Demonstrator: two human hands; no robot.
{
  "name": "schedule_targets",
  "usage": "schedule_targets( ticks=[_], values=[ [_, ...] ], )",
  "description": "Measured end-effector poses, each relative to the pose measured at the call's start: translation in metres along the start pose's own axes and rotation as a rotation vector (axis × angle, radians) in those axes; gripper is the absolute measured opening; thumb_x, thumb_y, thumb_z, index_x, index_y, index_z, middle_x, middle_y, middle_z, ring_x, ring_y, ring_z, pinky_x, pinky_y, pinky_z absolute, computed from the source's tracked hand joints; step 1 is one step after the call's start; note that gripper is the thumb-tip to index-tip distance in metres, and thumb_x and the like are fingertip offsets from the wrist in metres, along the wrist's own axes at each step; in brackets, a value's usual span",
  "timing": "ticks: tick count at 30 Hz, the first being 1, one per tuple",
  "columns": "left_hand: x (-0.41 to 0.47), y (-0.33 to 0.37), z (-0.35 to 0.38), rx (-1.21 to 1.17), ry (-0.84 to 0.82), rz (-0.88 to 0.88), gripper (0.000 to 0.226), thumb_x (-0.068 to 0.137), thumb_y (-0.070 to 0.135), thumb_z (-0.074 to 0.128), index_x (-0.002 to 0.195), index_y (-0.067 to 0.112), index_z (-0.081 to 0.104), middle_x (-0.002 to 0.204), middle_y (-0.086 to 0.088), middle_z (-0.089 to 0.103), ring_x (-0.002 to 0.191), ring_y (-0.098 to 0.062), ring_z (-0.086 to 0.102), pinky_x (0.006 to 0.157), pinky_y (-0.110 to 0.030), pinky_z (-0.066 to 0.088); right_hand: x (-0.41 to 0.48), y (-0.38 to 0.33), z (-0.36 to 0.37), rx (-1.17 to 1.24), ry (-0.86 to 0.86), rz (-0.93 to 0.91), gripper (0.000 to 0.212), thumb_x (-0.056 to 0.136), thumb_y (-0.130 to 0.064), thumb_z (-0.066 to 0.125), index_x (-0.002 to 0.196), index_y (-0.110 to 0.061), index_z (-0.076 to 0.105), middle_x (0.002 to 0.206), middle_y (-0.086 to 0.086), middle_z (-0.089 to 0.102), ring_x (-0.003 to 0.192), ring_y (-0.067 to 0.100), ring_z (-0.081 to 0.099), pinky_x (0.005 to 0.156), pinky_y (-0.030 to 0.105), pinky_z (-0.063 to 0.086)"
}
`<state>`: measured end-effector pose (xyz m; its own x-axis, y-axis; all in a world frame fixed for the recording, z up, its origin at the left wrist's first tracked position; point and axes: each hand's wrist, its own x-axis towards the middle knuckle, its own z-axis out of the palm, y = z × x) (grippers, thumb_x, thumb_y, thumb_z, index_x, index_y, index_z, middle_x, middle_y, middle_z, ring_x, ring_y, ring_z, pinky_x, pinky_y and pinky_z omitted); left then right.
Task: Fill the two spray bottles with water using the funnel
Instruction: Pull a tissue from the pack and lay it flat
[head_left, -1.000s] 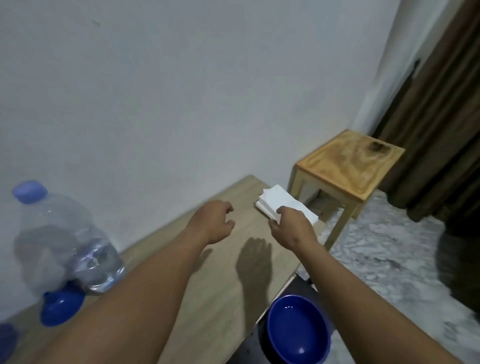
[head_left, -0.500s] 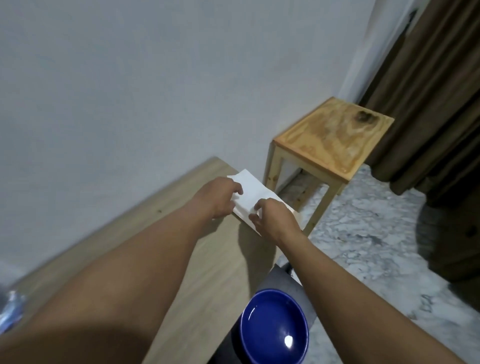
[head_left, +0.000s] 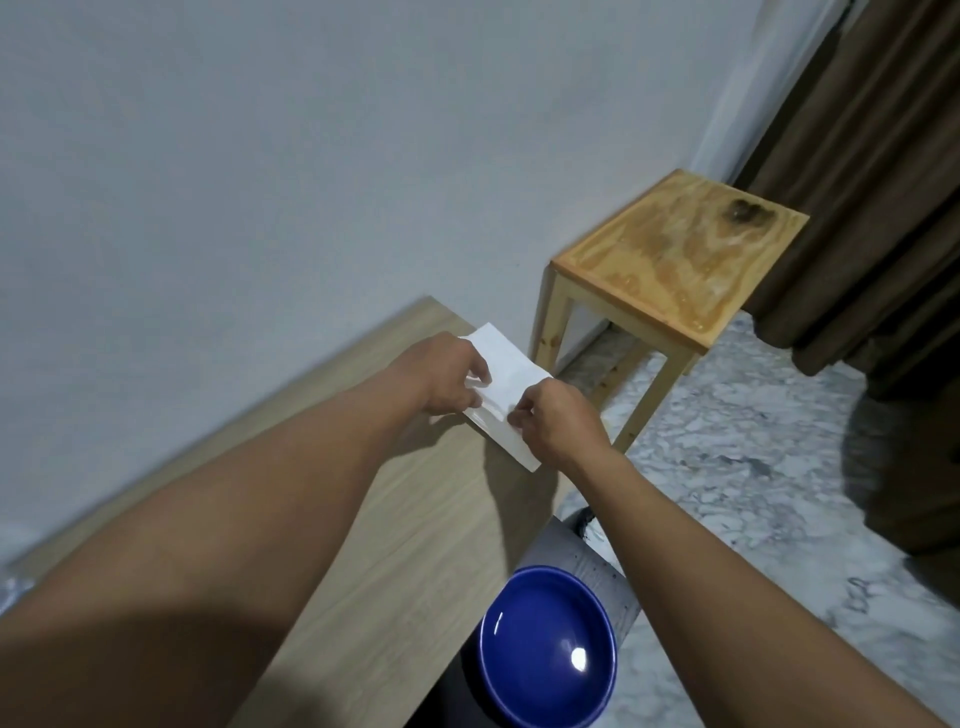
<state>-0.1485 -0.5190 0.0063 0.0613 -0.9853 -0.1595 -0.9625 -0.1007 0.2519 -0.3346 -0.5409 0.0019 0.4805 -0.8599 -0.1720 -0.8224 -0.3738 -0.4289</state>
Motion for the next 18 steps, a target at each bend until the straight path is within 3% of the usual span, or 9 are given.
schedule_targets(
  ticks=[8, 12, 15, 18],
  values=[
    [0.008, 0.009, -0.008, 0.065, 0.085, 0.042, 0.024, 0.092, 0.028, 0.065, 0.115, 0.025, 0.072, 0.116, -0.002, 0.069, 0.112, -0.025, 0.061, 0.088, -0.035, 0.050, -0.005, -0.002, -0.020, -0.025, 0.134, -0.088, 0.012, 0.092, -0.027, 0.053, 0.092, -0.018, 0.062, 0.087, 0.003, 0.066, 0.080, 0.029, 0.060, 0.062, 0.034, 0.043],
    [0.009, 0.015, -0.025, 0.042, 0.200, 0.054, 0.021, 0.097, 0.027, 0.061, 0.113, 0.023, 0.074, 0.109, 0.001, 0.072, 0.107, -0.023, 0.062, 0.084, -0.035, 0.050, -0.007, -0.003, -0.039, -0.026, 0.200, -0.105, 0.013, 0.095, -0.021, 0.050, 0.106, -0.018, 0.056, 0.095, 0.008, 0.069, 0.082, 0.033, 0.059, 0.071, 0.042, 0.052],
    [0.009, 0.022, -0.043, 0.007, 0.264, 0.059, 0.021, 0.098, 0.028, 0.059, 0.112, 0.023, 0.074, 0.110, 0.001, 0.073, 0.107, -0.023, 0.061, 0.087, -0.039, 0.051, -0.006, -0.004, -0.057, -0.036, 0.264, -0.105, 0.025, 0.096, -0.015, 0.047, 0.118, -0.017, 0.057, 0.101, 0.007, 0.068, 0.084, 0.029, 0.055, 0.071, 0.039, 0.049],
    [0.008, 0.030, -0.061, -0.010, 0.303, 0.057, 0.021, 0.099, 0.030, 0.058, 0.111, 0.025, 0.074, 0.107, 0.001, 0.073, 0.106, -0.024, 0.060, 0.086, -0.040, 0.051, -0.006, -0.008, -0.077, -0.057, 0.320, -0.111, 0.024, 0.093, -0.011, 0.045, 0.107, -0.015, 0.064, 0.099, 0.005, 0.069, 0.079, 0.025, 0.050, 0.065, 0.035, 0.041]
  ],
)
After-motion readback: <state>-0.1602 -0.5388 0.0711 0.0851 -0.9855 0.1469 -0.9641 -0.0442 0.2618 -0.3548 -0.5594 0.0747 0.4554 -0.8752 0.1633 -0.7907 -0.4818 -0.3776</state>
